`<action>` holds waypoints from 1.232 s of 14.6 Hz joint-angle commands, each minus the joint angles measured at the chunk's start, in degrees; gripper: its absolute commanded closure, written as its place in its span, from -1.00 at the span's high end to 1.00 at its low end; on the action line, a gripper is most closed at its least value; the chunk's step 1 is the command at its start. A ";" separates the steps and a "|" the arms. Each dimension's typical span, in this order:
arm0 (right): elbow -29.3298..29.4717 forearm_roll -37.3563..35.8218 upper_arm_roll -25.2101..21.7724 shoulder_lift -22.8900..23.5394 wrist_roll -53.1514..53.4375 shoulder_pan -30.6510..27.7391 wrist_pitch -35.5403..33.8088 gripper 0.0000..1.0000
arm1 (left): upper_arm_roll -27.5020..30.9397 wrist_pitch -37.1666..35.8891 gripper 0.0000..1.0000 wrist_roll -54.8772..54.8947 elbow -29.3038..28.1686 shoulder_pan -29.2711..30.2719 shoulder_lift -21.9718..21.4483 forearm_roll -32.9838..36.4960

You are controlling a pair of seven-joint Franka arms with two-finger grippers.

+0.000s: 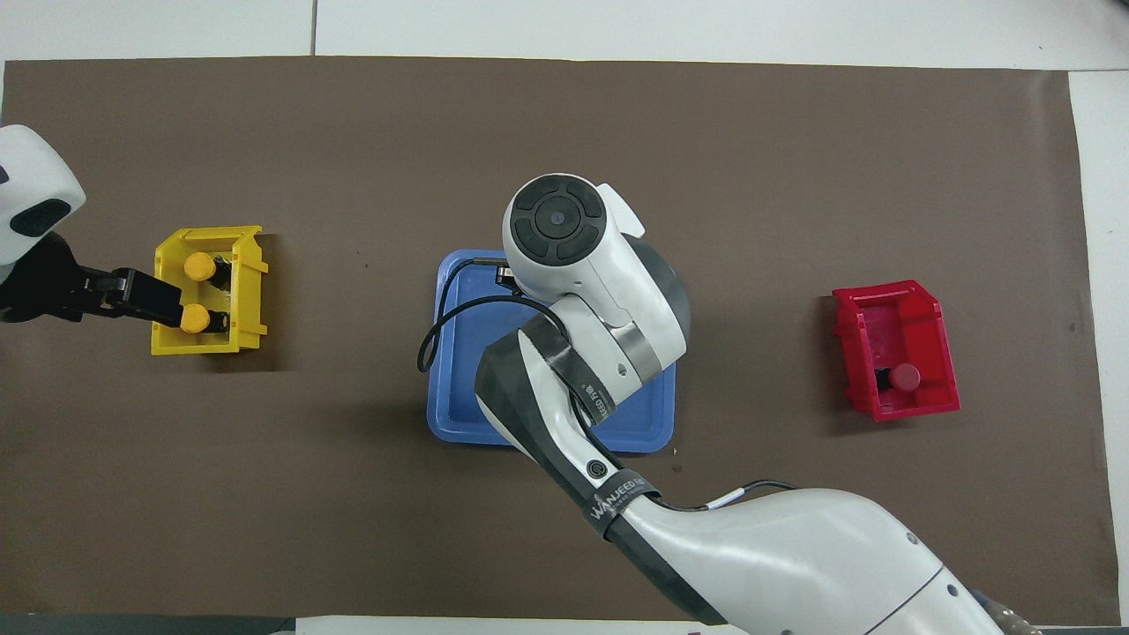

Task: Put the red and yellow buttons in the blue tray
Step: 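Carry the red button with the right gripper into the blue tray, release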

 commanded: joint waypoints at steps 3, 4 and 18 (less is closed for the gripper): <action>-6.53 -0.24 -0.16 -3.40 0.18 0.19 3.45 -0.53 | -0.03 16.31 0.86 0.61 -8.73 5.91 1.23 0.95; -8.29 -0.24 -0.16 -4.19 0.18 0.27 4.17 -0.53 | -0.11 18.33 0.77 0.69 -8.73 6.71 3.16 0.95; -21.98 -0.06 -0.69 -27.11 -35.11 -23.17 -8.75 0.95 | -0.11 28.19 0.36 1.13 -17.34 6.63 8.20 0.95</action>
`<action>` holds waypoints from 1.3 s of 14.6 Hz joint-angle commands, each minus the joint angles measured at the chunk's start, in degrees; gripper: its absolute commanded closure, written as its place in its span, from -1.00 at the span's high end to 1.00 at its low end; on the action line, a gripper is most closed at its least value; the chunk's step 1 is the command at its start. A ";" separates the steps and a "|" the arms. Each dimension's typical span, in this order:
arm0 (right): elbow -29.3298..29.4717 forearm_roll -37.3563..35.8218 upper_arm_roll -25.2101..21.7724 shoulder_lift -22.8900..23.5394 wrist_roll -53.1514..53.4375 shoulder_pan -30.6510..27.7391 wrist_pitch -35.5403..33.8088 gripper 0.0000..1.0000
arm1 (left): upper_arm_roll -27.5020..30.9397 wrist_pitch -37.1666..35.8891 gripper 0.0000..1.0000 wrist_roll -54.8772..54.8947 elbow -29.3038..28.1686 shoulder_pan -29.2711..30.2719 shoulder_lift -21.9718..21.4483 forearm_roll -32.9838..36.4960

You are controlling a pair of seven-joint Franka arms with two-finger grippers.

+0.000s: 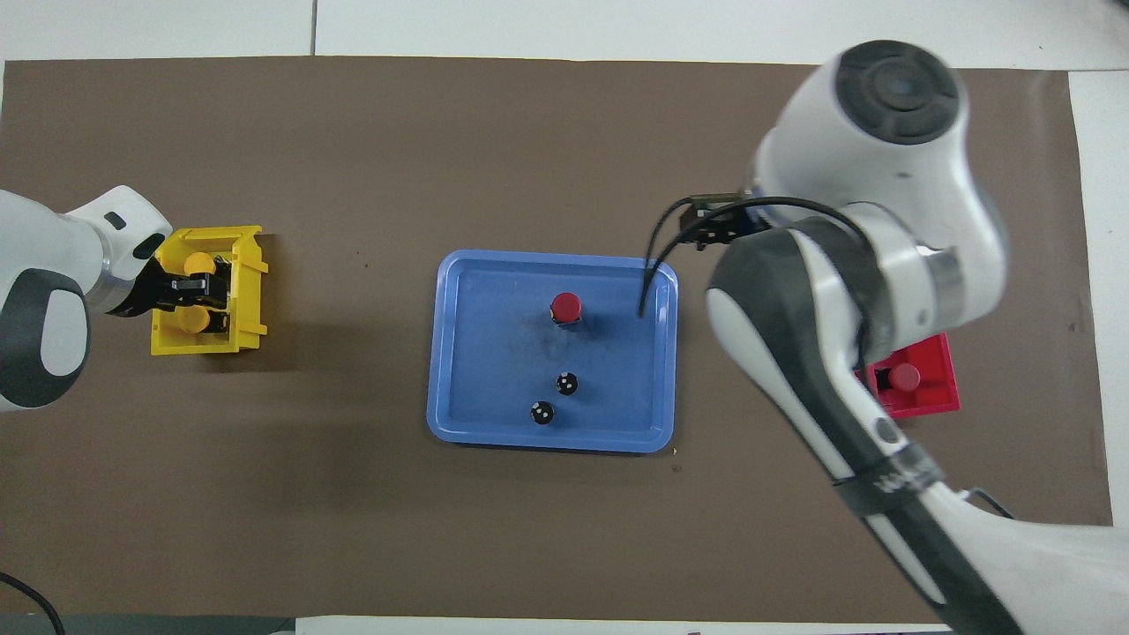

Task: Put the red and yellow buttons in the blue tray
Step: 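Grasp a red button with the right gripper while the left gripper grasps yellow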

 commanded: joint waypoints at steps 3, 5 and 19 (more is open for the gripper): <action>-22.42 0.46 1.07 -13.78 -18.04 -11.10 5.12 0.90 | 0.10 1.72 0.35 0.66 -3.21 0.16 -2.09 0.92; -29.00 0.63 1.07 -16.32 -26.03 -15.32 10.64 0.87 | 0.10 2.42 0.35 0.66 -3.21 0.59 -1.74 0.92; -43.80 0.81 0.98 -19.94 -33.89 -20.53 24.46 0.48 | 0.19 5.14 0.35 1.98 -4.96 1.91 -1.47 0.92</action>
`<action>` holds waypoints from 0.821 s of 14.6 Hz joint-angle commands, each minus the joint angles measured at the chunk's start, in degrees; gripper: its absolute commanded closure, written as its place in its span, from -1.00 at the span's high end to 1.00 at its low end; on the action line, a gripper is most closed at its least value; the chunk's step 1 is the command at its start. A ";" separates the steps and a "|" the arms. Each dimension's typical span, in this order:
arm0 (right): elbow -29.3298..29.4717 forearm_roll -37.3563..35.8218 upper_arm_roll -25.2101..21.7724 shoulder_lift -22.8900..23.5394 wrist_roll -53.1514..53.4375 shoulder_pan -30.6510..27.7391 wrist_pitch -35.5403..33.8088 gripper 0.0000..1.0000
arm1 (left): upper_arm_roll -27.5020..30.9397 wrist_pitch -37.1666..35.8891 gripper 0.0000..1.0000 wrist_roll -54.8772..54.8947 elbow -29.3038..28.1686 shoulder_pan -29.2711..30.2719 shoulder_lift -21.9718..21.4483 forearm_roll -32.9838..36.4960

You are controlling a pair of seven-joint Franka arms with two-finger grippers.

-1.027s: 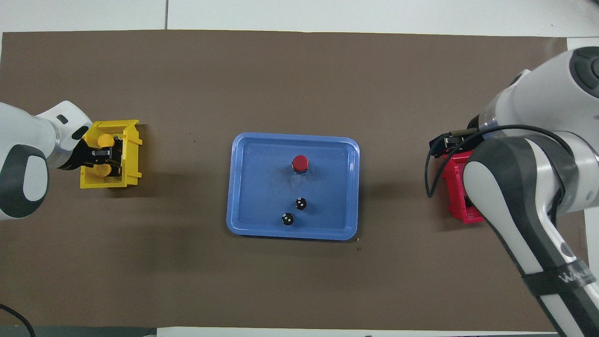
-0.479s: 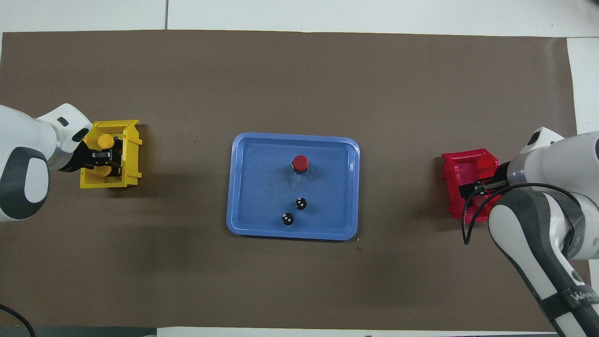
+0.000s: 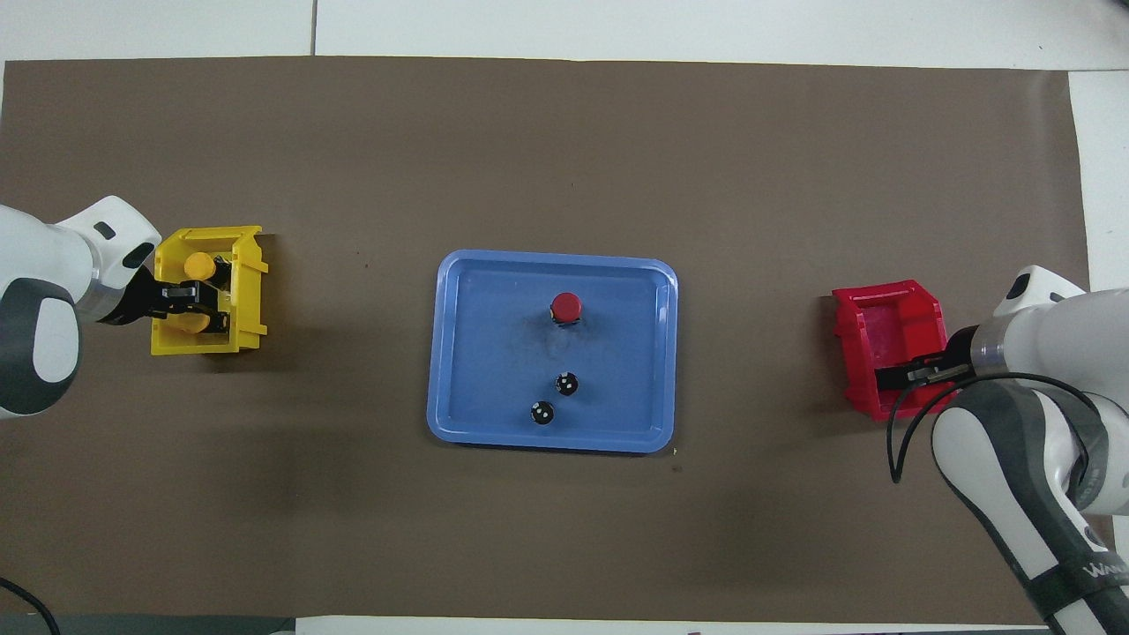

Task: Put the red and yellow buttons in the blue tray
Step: 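Grasp a red button with the right gripper while the left gripper grasps yellow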

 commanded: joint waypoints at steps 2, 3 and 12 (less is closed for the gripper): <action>-2.35 0.75 0.59 -1.18 -1.24 -0.64 1.99 0.44 | -0.24 3.01 0.35 0.63 -3.01 0.41 -1.14 0.92; -2.79 0.75 0.59 -1.36 -1.41 -0.81 2.34 0.44 | -0.16 3.19 0.35 0.63 -3.53 0.41 -1.06 0.92; -5.08 0.75 0.59 -1.45 -2.03 -2.05 4.98 0.24 | -0.60 -25.68 -0.97 -2.61 18.39 -4.23 -0.97 8.55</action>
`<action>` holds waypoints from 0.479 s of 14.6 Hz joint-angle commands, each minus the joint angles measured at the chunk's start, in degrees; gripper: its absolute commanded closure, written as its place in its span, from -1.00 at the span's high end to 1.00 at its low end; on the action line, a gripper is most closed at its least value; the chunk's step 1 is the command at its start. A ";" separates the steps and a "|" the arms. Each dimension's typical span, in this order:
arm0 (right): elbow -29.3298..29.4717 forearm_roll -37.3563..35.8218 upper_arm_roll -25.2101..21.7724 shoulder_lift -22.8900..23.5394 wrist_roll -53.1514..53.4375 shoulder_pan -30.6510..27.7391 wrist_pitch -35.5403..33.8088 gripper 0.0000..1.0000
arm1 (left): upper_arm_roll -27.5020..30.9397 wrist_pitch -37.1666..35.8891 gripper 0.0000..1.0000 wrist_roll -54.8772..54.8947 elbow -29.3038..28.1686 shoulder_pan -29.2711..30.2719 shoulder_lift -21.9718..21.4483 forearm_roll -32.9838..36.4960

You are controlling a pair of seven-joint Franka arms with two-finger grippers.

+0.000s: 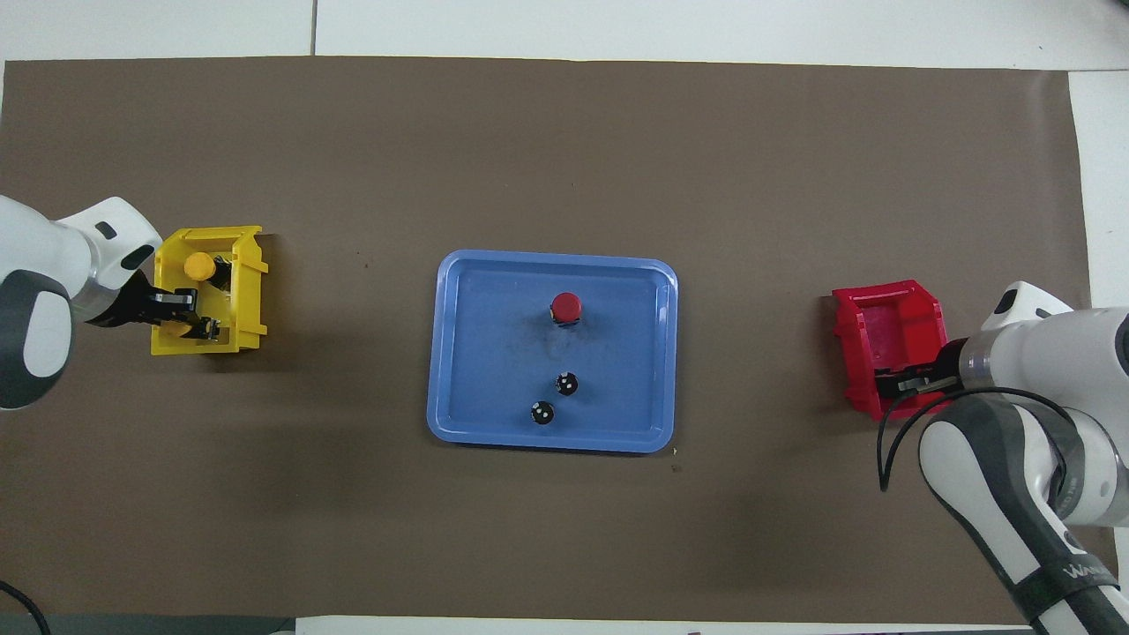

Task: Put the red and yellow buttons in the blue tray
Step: 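Place the yellow button with the left gripper while the right gripper carries red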

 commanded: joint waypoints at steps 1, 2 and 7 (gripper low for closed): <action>-1.72 0.84 0.55 -1.38 -1.86 -1.32 1.55 0.03 | -0.20 -14.92 -0.97 -5.16 14.05 -4.47 -0.18 2.91; -1.72 0.84 0.55 -1.38 -1.68 -1.23 1.55 -0.14 | -0.21 -16.35 -0.97 -9.45 15.92 -7.87 1.13 2.56; 1.78 0.84 0.63 -0.07 -1.06 -0.62 -0.11 -0.40 | -0.38 0.05 -0.97 -30.56 10.84 -21.69 4.99 -7.46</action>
